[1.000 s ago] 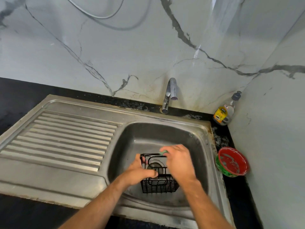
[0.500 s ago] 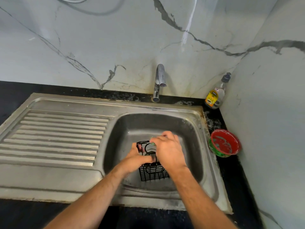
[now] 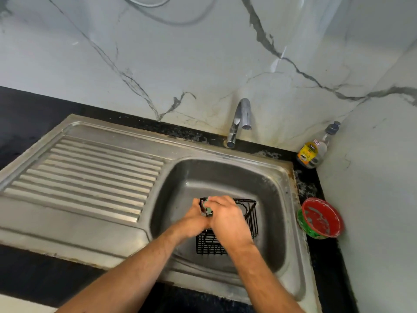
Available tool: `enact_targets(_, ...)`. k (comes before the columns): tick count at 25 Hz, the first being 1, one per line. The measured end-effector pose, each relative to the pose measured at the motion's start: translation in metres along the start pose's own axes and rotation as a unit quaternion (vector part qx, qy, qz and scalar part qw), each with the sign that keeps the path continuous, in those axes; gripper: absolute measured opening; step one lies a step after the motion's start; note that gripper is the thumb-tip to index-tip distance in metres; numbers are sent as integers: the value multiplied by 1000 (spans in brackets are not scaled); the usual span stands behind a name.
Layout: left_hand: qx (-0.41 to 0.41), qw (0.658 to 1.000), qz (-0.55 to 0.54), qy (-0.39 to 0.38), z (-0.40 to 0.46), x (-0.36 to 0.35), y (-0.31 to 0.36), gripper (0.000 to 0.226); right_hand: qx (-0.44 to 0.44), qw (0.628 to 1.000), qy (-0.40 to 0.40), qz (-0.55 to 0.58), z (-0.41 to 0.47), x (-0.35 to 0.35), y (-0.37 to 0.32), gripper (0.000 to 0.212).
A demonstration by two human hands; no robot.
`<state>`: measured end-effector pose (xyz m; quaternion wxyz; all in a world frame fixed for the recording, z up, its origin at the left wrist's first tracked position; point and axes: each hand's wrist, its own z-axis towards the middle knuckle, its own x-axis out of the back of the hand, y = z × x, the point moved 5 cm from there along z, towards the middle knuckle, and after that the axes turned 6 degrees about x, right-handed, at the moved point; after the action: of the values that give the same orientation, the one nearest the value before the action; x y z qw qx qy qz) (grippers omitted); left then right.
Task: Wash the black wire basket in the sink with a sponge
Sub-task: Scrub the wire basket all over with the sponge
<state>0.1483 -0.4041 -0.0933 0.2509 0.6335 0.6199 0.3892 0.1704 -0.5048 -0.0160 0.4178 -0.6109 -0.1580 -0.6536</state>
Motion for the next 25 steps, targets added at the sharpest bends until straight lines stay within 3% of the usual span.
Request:
enact_targets(3,11,1000,4,1,1,2,-4,76,-17,999,44,-26,-4,13,20,41)
enact_targets(6,12,1000,-2,3,0,3,-2,82,-80,995,28,52,2,10,16,34)
enact_targets(8,5,1000,1,-1,-3,3,1,83,-85,992,-2,91,5,7,10,28)
enact_targets(12,4,1000,6,-13,-5,1,0,78,-106,983,11,151,-3,14,22,10)
enact_targets(14,0,1000,-3,-14,-4,0,-1,74,-201,953,48,222,-4,15,33,7)
enact_targets(16,4,1000,-13,-7,-4,0,-4,75,-276,916,60,284,0,9,36,20)
enact_targets(22,10,1000,1,-18,-1,0,-3,75,-178,955,-74,226,1,11,42,27)
enact_targets(25,8,1000,0,-20,-2,-1,-1,66,-155,962,-50,221,-11,20,59,34)
